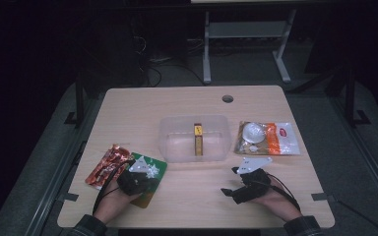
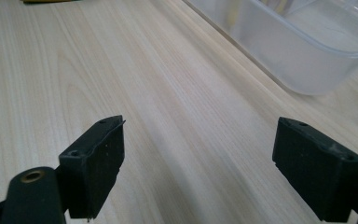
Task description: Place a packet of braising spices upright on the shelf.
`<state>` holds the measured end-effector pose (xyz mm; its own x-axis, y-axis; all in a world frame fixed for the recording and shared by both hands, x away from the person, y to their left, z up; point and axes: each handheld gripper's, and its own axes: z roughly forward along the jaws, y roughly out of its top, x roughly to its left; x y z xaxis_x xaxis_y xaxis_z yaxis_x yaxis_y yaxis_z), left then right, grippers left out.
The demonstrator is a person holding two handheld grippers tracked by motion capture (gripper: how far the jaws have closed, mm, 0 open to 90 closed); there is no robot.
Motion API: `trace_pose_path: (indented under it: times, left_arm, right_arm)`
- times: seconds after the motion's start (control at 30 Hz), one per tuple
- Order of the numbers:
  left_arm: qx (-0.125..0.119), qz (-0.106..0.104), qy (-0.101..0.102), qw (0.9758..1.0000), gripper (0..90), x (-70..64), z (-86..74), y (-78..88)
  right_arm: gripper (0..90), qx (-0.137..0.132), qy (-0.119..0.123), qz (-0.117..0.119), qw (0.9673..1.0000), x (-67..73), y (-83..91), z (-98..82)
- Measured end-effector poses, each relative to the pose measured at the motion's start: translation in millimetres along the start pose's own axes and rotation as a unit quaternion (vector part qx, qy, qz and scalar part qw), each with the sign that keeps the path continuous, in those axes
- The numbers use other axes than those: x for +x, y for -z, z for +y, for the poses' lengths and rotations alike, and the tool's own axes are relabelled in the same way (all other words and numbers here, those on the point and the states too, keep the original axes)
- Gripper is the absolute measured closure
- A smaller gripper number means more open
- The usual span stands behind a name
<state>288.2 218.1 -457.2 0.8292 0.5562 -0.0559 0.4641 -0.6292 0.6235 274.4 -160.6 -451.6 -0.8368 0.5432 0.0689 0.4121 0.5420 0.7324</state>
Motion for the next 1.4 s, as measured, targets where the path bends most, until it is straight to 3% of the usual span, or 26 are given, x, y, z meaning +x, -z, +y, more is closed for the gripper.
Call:
trace_pose_path:
  times: [0.1, 0.27, 0.37, 0.47, 0.53, 0.73, 0.9, 1.17, 1.27, 1.4]
  left_arm:
    - [-0.001, -0.016, 0.001, 0.9999, 90.0, -5.6, 3.4, -3.9]
    - [0.000, -0.035, -0.024, 0.9991, 90.0, -20.5, 13.3, -13.5]
    - [-0.005, -0.062, -0.033, 0.9975, 90.0, -37.7, 23.6, -25.2]
    - [-0.006, -0.067, -0.044, 0.9968, 90.0, -45.4, 28.9, -30.4]
    - [-0.012, -0.078, -0.053, 0.9954, 90.0, -57.3, 39.3, -41.3]
    - [-0.027, -0.099, -0.051, 0.9935, 90.0, -70.0, 54.1, -58.1]
    - [-0.035, -0.100, -0.066, 0.9922, 90.0, -80.1, 73.1, -76.8]
    - [-0.059, -0.108, -0.054, 0.9909, 90.0, -87.9, 92.5, -99.0]
    - [-0.057, -0.107, -0.056, 0.9910, 90.0, -86.3, 93.5, -98.9]
    - [-0.059, -0.092, -0.067, 0.9918, 90.0, -79.2, 91.9, -80.2]
  right_arm:
    - [15.9, 0.000, -0.001, 0.000, 1.0000, 0.5, -0.3, 0.5]
    - [16.0, 0.000, -0.001, -0.001, 1.0000, 0.0, -0.5, 0.7]
    - [15.9, -0.005, 0.000, -0.004, 1.0000, -1.2, 0.5, 1.0]
    - [15.9, -0.006, -0.004, -0.006, 1.0000, -1.7, 1.8, 1.3]
    - [15.9, -0.007, -0.002, -0.006, 1.0000, -2.4, 2.9, 1.5]
    - [15.9, -0.010, -0.002, -0.010, 0.9999, -4.2, 5.7, 1.1]
    - [15.9, -0.015, -0.005, -0.017, 0.9997, -7.0, 11.7, -1.3]
    - [15.9, -0.022, -0.012, -0.024, 0.9994, -10.8, 21.1, -9.0]
    - [15.9, -0.028, -0.014, -0.029, 0.9991, -14.0, 25.1, -12.3]
    - [15.9, -0.029, -0.022, -0.030, 0.9989, -15.2, 26.6, -13.8]
